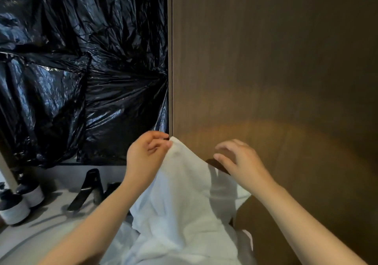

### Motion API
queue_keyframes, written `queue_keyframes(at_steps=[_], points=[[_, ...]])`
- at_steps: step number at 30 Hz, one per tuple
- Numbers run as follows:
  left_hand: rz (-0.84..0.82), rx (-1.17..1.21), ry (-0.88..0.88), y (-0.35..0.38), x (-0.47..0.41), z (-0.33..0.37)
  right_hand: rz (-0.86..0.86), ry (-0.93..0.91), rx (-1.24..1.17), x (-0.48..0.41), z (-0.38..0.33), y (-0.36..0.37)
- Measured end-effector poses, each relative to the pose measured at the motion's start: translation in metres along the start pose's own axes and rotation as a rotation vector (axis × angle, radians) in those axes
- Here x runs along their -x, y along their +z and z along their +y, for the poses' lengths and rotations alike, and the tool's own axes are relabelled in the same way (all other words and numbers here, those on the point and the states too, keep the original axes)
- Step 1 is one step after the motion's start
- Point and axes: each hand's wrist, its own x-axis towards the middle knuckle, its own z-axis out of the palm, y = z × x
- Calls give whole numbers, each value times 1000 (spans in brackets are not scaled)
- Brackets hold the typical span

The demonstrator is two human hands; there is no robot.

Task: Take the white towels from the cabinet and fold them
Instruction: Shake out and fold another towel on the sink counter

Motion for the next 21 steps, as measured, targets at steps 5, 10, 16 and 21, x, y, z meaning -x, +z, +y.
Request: queue_keyframes(at_steps=[5, 10, 16, 21], points=[[-88, 148, -86, 11, 31, 4, -39, 29, -339, 21, -26, 24], [-144, 171, -58, 11, 44, 5, -46, 82, -542, 32, -35, 38], [-204, 79, -47, 2, 60, -10, -23, 163, -654, 41, -36, 42], [-146, -120, -13, -3, 80, -25, -8, 162, -654, 45, -38, 44]])
